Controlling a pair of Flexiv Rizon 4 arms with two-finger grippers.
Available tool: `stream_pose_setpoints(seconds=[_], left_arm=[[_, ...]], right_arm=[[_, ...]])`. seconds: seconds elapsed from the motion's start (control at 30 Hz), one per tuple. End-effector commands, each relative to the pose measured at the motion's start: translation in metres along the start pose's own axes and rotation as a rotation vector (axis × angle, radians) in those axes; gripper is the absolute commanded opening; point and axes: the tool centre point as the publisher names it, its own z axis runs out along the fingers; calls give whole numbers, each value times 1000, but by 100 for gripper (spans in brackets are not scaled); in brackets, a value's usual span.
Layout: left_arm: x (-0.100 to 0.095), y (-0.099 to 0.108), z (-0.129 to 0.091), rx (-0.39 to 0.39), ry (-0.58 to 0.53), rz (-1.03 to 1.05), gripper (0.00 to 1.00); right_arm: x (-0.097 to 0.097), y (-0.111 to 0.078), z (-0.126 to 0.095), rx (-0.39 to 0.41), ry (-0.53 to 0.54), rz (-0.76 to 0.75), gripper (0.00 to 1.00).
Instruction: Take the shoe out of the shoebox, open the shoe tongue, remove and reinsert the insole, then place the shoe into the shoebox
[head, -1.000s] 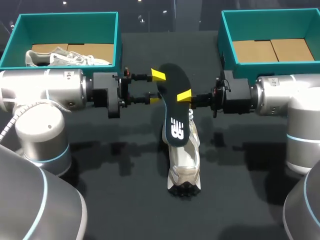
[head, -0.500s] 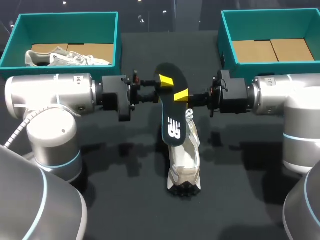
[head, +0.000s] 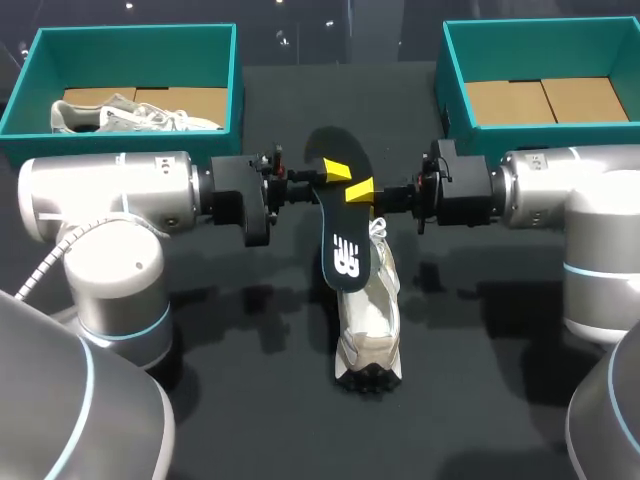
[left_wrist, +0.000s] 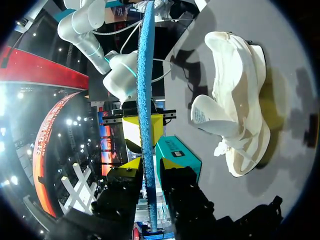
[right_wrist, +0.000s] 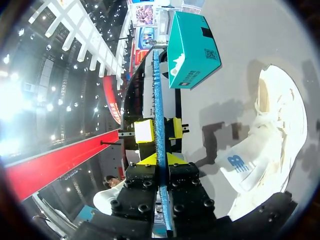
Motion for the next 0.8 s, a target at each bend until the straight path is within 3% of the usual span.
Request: stream_pose_setpoints(seconds=[0.03,0.07,0.23,0.33,0.37,0.6,0.7,0.8], left_arm=[[2,0,6,0,3,1,5],[2,0,6,1,3,1,0],[2,-1,5,6,1,2,0],[0,-5,0,14,-2,0,0],[-1,-6,-3,16,-2,0,0],[0,-16,-26,29,33,-17,0],[2,-25,-38,-30,127,189,0],[2,-25,-38,-30,127,189,0]], right_arm=[[0,0,0,5,-6,3,0],[0,0,0,5,-6,4,0],[-1,1,-2,6,0,10,0],[-3,2,-10,5,8,2,62],[-4,3,-15,5,13,-4,100],[-6,1,-58,14,-9,-199,100],[-6,1,-58,14,-9,-199,100],[-6,1,-58,14,-9,-199,100]])
